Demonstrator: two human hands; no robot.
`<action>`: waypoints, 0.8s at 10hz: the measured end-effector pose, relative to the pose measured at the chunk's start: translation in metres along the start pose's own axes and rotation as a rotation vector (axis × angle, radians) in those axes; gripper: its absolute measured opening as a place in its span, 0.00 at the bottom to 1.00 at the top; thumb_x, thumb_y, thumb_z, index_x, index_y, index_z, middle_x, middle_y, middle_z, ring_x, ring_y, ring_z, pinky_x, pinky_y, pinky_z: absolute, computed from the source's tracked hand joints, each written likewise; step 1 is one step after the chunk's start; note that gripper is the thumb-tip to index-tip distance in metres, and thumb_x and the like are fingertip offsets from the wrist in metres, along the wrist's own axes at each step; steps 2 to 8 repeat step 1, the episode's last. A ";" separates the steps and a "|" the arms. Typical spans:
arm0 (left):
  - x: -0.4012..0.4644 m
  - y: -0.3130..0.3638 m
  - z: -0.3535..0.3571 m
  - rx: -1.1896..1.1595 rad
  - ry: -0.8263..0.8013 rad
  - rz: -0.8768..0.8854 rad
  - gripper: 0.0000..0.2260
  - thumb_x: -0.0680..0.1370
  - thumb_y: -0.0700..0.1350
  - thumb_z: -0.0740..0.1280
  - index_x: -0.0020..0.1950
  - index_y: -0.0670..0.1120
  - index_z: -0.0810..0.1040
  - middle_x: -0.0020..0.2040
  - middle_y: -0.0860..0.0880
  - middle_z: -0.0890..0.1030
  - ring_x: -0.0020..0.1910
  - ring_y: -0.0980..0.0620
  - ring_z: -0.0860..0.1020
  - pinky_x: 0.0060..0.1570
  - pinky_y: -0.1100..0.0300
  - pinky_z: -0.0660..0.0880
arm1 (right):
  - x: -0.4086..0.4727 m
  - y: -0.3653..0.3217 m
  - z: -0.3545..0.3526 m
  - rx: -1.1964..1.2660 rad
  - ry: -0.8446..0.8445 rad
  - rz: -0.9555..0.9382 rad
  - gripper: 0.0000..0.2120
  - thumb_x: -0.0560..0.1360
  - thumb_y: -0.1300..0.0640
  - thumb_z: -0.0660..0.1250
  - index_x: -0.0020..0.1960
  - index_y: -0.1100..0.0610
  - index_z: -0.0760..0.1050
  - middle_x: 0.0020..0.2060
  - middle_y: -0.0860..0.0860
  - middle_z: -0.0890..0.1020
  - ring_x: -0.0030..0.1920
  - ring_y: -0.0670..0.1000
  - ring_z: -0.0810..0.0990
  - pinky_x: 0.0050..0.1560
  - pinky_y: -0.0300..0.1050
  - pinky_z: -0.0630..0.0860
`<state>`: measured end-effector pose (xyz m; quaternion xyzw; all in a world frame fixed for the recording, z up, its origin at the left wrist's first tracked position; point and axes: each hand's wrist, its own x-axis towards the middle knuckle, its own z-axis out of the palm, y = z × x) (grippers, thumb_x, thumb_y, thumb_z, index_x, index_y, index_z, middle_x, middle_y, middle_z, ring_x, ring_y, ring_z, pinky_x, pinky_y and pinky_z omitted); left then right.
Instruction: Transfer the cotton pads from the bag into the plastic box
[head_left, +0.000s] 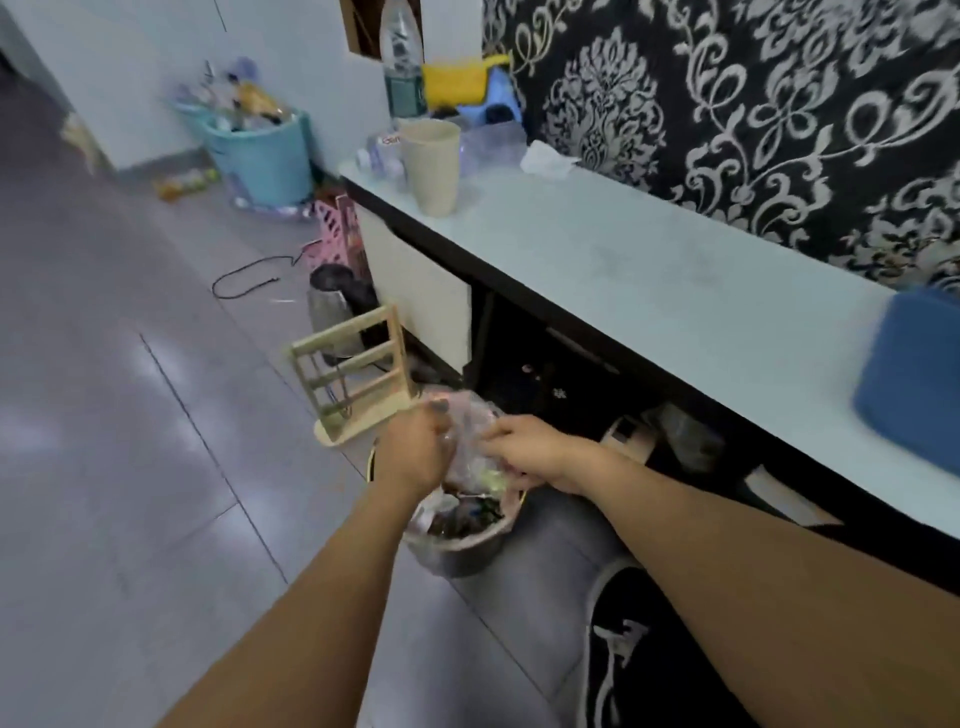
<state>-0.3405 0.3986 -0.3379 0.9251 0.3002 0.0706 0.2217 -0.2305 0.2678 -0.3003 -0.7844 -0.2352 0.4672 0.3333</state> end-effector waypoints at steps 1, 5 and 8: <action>-0.008 -0.017 0.027 0.099 -0.198 -0.155 0.15 0.71 0.55 0.72 0.53 0.49 0.79 0.54 0.45 0.82 0.51 0.41 0.80 0.47 0.51 0.78 | 0.016 0.020 0.003 -0.077 -0.061 0.086 0.15 0.79 0.61 0.65 0.64 0.51 0.76 0.50 0.51 0.79 0.42 0.50 0.79 0.32 0.38 0.76; -0.008 -0.017 0.027 0.099 -0.198 -0.155 0.15 0.71 0.55 0.72 0.53 0.49 0.79 0.54 0.45 0.82 0.51 0.41 0.80 0.47 0.51 0.78 | 0.016 0.020 0.003 -0.077 -0.061 0.086 0.15 0.79 0.61 0.65 0.64 0.51 0.76 0.50 0.51 0.79 0.42 0.50 0.79 0.32 0.38 0.76; -0.008 -0.017 0.027 0.099 -0.198 -0.155 0.15 0.71 0.55 0.72 0.53 0.49 0.79 0.54 0.45 0.82 0.51 0.41 0.80 0.47 0.51 0.78 | 0.016 0.020 0.003 -0.077 -0.061 0.086 0.15 0.79 0.61 0.65 0.64 0.51 0.76 0.50 0.51 0.79 0.42 0.50 0.79 0.32 0.38 0.76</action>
